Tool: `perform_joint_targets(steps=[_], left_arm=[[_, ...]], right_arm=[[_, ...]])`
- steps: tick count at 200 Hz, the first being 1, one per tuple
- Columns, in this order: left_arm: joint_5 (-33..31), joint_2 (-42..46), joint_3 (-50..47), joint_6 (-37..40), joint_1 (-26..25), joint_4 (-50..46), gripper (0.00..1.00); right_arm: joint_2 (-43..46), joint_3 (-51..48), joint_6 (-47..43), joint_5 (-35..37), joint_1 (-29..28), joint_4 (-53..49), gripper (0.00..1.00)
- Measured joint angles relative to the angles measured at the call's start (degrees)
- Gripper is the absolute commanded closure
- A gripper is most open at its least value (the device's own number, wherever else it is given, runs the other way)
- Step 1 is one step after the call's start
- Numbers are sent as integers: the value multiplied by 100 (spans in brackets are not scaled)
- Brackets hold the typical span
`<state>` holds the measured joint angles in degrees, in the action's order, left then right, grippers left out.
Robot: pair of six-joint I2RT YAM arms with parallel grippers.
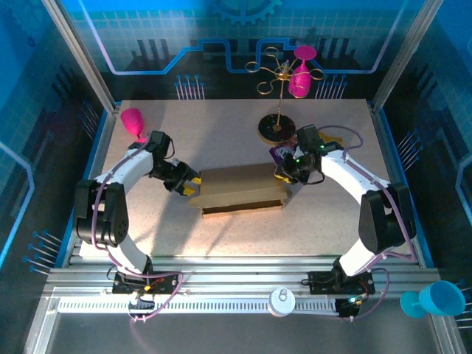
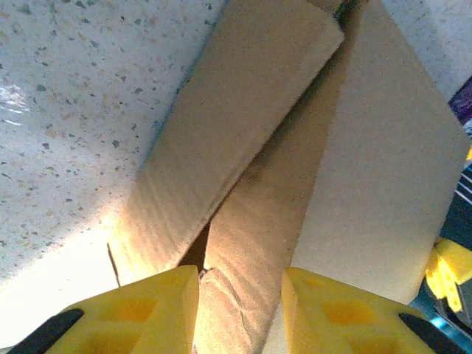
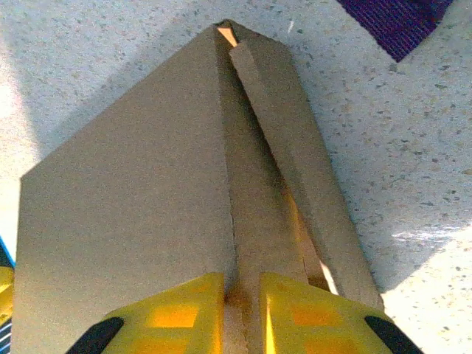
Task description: Fold the paper box
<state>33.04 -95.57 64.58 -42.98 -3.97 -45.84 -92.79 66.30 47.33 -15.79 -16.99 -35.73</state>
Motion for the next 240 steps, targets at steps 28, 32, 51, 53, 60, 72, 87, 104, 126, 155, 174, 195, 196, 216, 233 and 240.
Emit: perform_joint_targets(steps=[28, 32, 51, 53, 60, 72, 87, 104, 126, 155, 174, 195, 196, 216, 233, 240], left_arm=[[-208, -15, -105, 153, -63, 0, 65], [-243, -15, -138, 168, -68, 4, 64], [-328, -17, -317, 258, -70, 44, 63], [-332, -20, -339, 267, -72, 52, 63], [-343, -24, -396, 271, -72, 79, 62], [-365, -42, -470, 293, -83, 127, 61], [-391, -68, -509, 308, -122, 175, 59], [-396, -72, -518, 310, -173, 247, 57], [-494, -26, -518, 315, -201, 297, 48], [-645, 450, -527, 302, -201, 286, 44], [-608, 732, -525, 286, -201, 321, 43], [-503, 673, -525, 291, -201, 428, 43], [-496, 658, -525, 293, -201, 435, 43], [-472, 380, -516, 315, -210, 501, 43], [-442, 170, -516, 369, -216, 601, 43], [-409, 111, -516, 398, -221, 671, 43]], right_arm=[[-125, -155, -177, 74, -22, -13, 80], [-153, -177, -203, 83, -26, -13, 80], [-275, -240, -306, 105, -37, -28, 79], [-286, -247, -315, 107, -37, -28, 79], [-321, -262, -350, 136, -37, -33, 78], [-350, -262, -398, 146, -37, -31, 78], [-350, -262, -459, 149, -37, -31, 77], [-352, -262, -525, 157, -37, -35, 76], [-352, -254, -603, 177, -37, -55, 76], [-352, -186, -732, 214, -59, -146, 73], [-350, -125, -811, 227, -61, -234, 69], [-339, -46, -909, 225, -61, -304, 59], [-337, -44, -918, 223, -61, -304, 59], [-260, -24, -1043, 160, -33, -306, 50], [-173, -26, -1154, 2, 72, -254, 45], [-153, -31, -1193, -76, 136, -214, 43]])
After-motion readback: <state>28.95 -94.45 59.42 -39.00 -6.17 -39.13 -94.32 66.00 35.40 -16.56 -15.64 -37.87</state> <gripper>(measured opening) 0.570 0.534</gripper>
